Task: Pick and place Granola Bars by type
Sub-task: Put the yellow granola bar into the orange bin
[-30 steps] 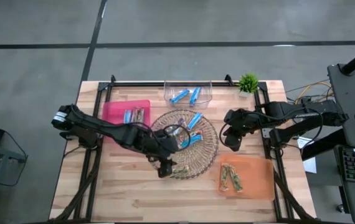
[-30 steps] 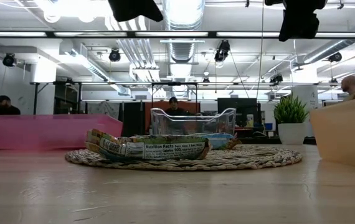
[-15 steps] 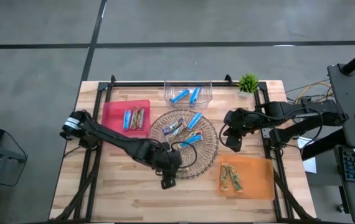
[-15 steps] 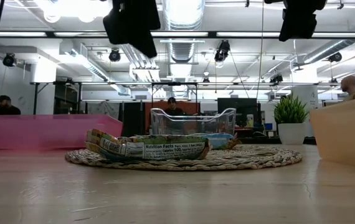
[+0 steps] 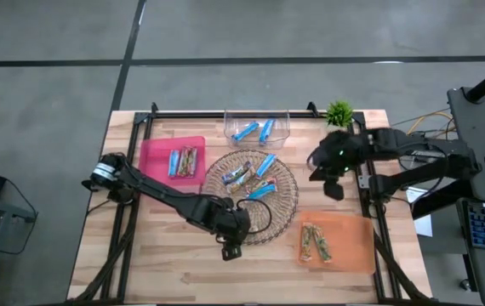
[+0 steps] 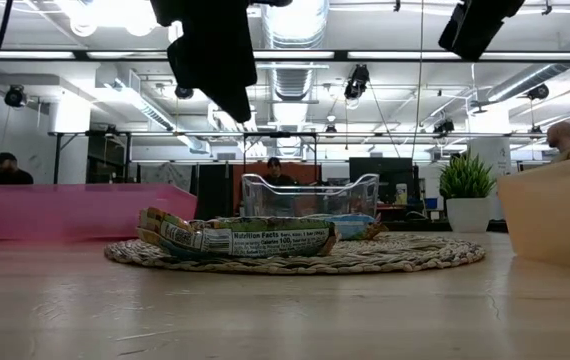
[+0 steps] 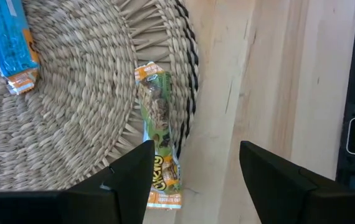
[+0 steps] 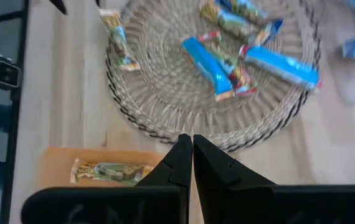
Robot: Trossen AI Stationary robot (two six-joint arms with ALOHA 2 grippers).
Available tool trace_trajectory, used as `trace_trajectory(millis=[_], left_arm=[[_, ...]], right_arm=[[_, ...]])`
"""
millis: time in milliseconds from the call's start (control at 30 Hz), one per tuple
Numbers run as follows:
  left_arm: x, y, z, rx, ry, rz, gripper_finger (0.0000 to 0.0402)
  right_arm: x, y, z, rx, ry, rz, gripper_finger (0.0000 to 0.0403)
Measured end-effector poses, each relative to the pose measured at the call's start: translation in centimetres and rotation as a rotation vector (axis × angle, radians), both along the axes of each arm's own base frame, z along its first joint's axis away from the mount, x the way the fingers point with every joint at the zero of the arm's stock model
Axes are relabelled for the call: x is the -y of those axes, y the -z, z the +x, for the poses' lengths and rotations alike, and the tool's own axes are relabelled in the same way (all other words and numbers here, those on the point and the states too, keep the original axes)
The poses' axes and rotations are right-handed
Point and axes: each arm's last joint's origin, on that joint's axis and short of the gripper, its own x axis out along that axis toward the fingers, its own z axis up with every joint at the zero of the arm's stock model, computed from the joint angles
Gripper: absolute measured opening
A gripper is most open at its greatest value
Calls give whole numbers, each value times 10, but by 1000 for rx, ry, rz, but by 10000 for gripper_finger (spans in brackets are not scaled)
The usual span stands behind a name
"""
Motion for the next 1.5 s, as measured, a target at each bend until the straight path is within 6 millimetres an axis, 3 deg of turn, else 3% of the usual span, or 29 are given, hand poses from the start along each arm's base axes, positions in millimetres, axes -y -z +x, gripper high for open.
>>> trace_trajectory(millis=[367,667,1000,1500], left_arm=[[-3,7,-2,-5,-23,50,218],[-8,28,-4,-12,-40,52,218],[-12,42,-7,-24,-63,47,218],[-7,64,2,-63,-27,40,218]], right_arm=[[29,-25,-41,248,-135,52,8],[21,-39,-66,379,-208,174,8],[7,-71,-101,530,-206,172,8],[6,-73,-108,543,-178,137,9]])
